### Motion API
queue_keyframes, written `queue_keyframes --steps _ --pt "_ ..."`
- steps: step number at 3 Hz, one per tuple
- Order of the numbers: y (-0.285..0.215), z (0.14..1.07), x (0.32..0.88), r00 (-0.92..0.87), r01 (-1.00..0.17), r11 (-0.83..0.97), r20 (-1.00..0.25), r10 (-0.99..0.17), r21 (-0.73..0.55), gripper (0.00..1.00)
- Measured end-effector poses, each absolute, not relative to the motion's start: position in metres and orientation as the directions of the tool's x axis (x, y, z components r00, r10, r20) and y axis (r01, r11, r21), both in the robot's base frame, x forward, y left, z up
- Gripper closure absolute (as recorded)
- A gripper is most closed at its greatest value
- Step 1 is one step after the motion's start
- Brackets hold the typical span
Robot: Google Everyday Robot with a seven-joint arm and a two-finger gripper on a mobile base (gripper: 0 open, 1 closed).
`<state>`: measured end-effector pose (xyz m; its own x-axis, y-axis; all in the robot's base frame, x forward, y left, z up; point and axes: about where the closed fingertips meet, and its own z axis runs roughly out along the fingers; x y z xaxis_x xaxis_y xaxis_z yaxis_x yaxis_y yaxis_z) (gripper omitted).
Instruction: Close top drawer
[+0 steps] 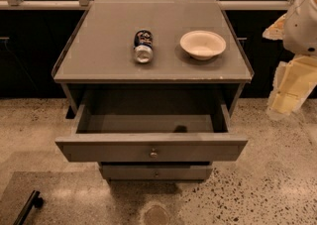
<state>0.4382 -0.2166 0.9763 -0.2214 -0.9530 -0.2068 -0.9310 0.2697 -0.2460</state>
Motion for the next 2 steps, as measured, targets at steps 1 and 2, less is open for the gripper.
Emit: queue_keyframes --steps 1,2 --pt "-0.2166 0.9763 0.4381 -0.221 -0.931 0.27 -0.207 -0.953 -0.246 0.0" --pt "-0.2177 0.9719 0.4341 -0.215 -0.925 0.278 -0.244 -0.946 -0.26 0.0"
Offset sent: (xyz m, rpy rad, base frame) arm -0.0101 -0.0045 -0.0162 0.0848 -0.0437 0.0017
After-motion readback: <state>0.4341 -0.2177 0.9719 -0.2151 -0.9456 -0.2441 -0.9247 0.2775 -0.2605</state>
